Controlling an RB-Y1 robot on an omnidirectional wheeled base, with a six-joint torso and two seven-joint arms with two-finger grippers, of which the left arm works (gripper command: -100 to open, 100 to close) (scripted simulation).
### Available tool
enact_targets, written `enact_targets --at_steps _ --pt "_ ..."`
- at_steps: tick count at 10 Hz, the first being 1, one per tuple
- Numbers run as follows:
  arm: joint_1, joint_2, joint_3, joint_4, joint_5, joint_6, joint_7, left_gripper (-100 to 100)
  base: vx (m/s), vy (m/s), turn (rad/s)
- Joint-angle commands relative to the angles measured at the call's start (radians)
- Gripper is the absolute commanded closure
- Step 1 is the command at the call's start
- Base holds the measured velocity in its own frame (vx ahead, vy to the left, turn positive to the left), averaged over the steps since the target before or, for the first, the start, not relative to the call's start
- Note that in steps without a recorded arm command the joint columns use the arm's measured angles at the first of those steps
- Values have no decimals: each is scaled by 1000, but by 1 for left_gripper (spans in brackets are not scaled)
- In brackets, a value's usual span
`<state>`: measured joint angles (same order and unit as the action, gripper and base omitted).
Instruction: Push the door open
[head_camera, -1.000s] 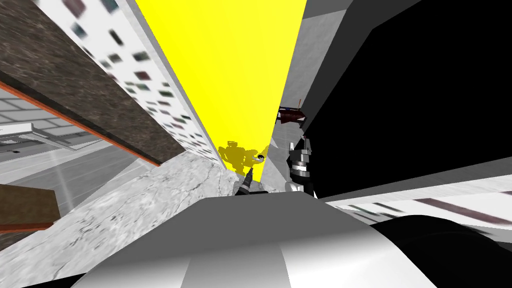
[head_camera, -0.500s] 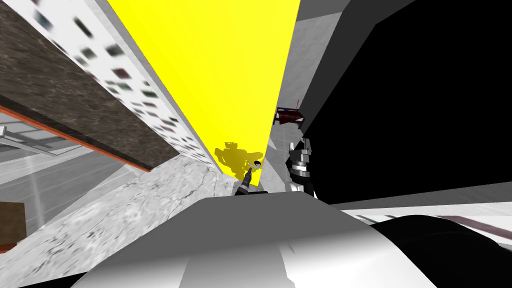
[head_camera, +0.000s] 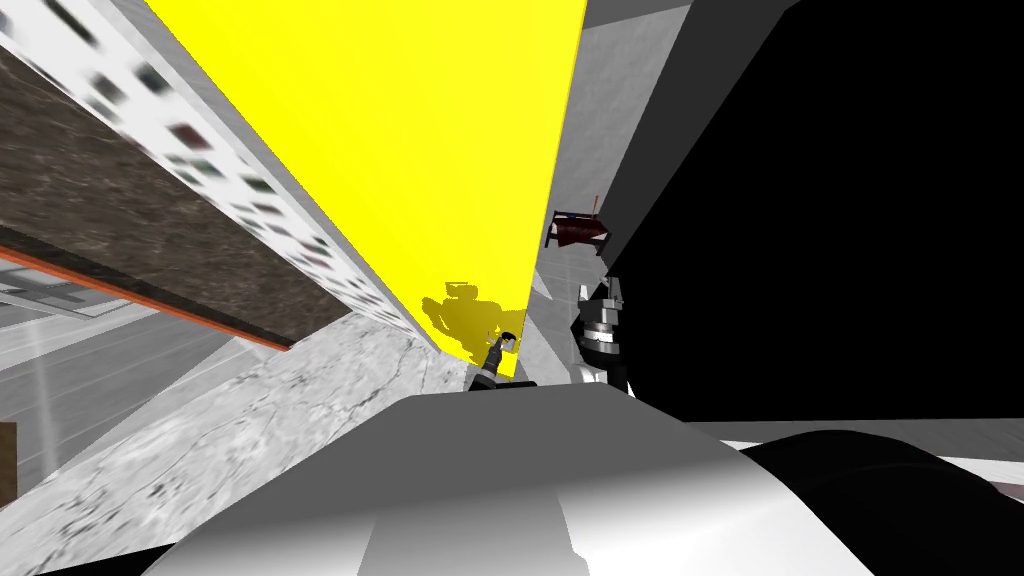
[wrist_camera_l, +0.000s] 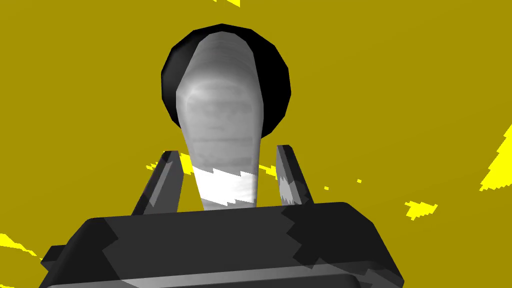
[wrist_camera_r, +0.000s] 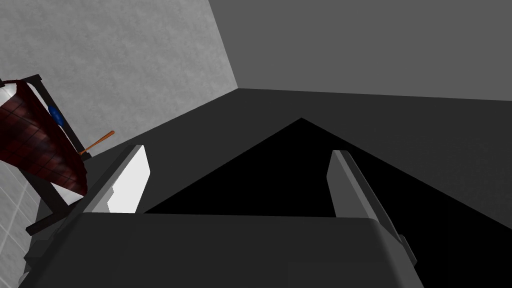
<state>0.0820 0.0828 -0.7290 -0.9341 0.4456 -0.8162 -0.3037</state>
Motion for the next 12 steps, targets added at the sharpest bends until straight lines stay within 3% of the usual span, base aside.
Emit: enact_targets --at_steps 1,5,12 --pt "0 0 0 0 0 0 0 100 -24 8 -12" --pt "0 0 0 0 0 0 0 100 -3 1 -3" --pt "-26 2 99 29 8 8 -7 100 142 -102 46"
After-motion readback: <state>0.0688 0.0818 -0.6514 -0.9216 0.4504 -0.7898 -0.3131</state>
